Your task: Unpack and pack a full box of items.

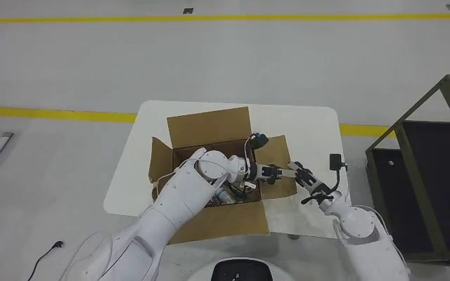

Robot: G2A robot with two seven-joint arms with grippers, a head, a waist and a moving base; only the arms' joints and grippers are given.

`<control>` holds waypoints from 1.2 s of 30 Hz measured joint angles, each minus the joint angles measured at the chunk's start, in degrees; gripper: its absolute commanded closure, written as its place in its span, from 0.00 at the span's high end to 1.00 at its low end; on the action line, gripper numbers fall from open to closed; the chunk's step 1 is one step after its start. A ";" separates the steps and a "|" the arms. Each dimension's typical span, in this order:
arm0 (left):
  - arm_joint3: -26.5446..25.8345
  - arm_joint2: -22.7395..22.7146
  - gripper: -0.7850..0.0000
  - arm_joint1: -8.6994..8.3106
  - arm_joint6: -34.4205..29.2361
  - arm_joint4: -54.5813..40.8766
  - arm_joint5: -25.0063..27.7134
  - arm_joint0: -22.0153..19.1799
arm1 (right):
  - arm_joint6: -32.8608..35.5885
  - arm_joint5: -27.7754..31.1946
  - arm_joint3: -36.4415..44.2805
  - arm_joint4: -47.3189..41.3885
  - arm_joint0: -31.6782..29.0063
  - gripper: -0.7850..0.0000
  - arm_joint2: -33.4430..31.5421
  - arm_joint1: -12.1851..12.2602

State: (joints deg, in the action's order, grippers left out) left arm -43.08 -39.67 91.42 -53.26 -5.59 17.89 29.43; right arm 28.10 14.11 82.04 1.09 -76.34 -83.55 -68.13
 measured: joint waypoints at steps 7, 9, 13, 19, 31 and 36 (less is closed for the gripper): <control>0.31 -0.91 1.00 -0.06 -0.59 0.05 0.24 -0.07 | -0.36 1.17 -3.45 -1.70 1.39 0.00 2.17 -0.42; 0.11 -1.39 1.00 -0.19 -0.77 0.03 0.40 -0.09 | -0.37 1.69 -4.26 -2.47 1.55 0.00 2.51 -0.51; -0.83 -2.77 1.00 -0.77 -1.13 0.38 0.82 -0.18 | -0.97 2.58 -5.26 -3.59 1.65 0.00 2.81 -0.65; -4.53 -6.34 1.00 -2.67 -1.34 2.48 0.17 0.46 | -3.46 3.06 -4.69 -3.99 0.07 0.00 1.39 -0.50; -17.36 -15.18 1.00 -7.34 -4.05 7.82 -4.87 5.12 | -6.97 0.55 8.00 -3.22 -9.70 0.00 -6.97 0.72; -20.87 -16.01 1.00 -8.11 -4.27 9.90 -6.08 6.66 | -6.50 -1.50 11.11 -2.37 -12.44 0.00 -8.46 0.97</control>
State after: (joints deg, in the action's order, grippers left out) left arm -63.95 -55.68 83.31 -57.53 4.32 11.81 36.10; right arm 21.60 12.61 93.15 -1.28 -88.77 -92.01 -67.16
